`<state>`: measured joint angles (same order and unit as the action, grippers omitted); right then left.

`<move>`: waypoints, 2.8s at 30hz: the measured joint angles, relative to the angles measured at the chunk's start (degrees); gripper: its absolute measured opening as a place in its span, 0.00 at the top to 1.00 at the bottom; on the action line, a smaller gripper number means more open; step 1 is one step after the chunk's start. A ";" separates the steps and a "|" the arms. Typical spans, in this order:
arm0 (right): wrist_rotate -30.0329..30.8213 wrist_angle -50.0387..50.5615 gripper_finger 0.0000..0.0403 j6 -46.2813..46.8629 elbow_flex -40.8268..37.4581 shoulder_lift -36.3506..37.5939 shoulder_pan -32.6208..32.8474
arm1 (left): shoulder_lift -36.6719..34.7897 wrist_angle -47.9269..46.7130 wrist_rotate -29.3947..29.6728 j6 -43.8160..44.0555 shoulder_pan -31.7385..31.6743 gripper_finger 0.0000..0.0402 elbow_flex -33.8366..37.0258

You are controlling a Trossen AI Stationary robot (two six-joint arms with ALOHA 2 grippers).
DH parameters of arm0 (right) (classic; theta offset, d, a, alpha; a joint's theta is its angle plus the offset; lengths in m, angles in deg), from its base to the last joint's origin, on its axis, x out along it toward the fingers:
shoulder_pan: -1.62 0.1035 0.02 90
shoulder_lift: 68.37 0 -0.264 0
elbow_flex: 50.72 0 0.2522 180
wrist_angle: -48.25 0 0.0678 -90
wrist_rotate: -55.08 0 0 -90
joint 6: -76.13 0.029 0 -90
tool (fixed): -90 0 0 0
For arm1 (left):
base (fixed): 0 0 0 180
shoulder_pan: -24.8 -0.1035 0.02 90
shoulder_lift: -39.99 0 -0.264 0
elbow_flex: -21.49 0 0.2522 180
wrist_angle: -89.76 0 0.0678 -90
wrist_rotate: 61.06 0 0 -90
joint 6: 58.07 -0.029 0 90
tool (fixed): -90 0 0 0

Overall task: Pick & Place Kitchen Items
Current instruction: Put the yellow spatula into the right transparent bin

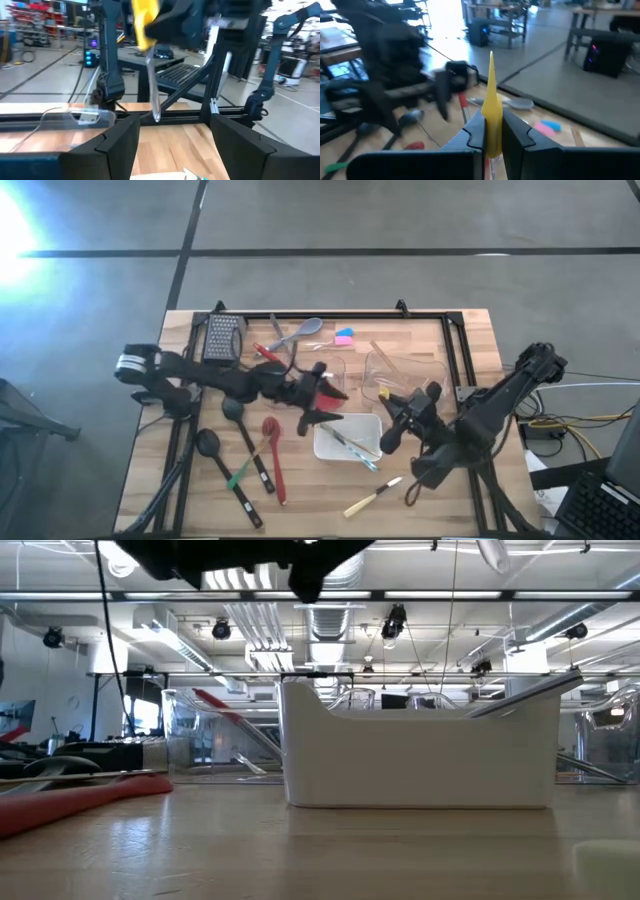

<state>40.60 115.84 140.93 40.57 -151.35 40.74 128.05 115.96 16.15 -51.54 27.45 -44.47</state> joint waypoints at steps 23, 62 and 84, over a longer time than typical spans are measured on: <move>-4.70 -27.63 0.95 -38.04 -0.05 5.27 -4.77 | 16.39 -0.64 -19.68 -0.51 -7.58 0.38 -23.32; -12.47 -26.57 0.69 -44.07 2.34 14.64 -3.15 | 11.61 -38.75 -21.74 -16.95 -12.37 0.96 -33.85; -2.89 -13.14 0.79 -42.78 1.73 26.75 -2.65 | 39.12 -95.02 13.12 -48.19 -16.87 0.96 -79.14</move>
<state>37.72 102.70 98.15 42.30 -124.59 38.09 167.17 20.94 29.27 -99.73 10.58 -123.61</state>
